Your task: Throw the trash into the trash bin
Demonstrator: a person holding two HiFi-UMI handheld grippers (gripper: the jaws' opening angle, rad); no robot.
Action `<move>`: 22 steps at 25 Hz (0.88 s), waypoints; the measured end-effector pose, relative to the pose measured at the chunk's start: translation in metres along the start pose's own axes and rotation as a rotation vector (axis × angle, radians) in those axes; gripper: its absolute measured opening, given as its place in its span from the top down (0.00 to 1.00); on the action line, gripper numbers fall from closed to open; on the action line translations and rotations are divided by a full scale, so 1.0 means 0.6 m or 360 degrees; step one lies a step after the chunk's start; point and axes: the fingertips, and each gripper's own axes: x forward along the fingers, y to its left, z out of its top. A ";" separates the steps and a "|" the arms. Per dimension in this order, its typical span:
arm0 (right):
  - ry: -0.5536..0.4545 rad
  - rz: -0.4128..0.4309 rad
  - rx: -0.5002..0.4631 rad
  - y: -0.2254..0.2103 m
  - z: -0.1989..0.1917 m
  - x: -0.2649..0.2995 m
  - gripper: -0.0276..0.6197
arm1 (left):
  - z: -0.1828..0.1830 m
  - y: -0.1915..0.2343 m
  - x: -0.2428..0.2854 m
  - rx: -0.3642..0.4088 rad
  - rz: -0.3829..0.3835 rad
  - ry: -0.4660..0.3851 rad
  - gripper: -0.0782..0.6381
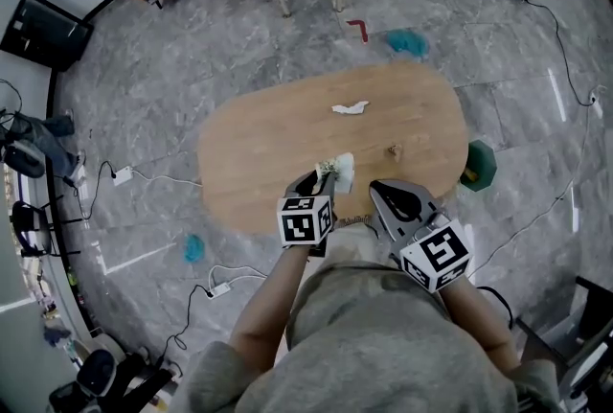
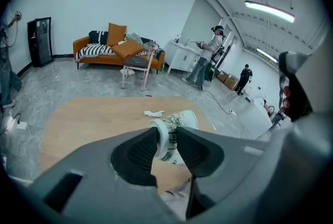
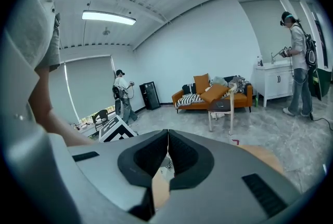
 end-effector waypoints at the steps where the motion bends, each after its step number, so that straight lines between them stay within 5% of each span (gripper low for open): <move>1: -0.0004 -0.0011 -0.0001 0.000 0.002 -0.003 0.94 | 0.004 -0.002 -0.005 0.0009 -0.0006 -0.0002 0.72; 22: -0.0143 -0.0349 0.0027 -0.053 0.034 -0.077 0.94 | 0.081 -0.096 -0.042 0.0203 -0.0265 -0.0073 0.72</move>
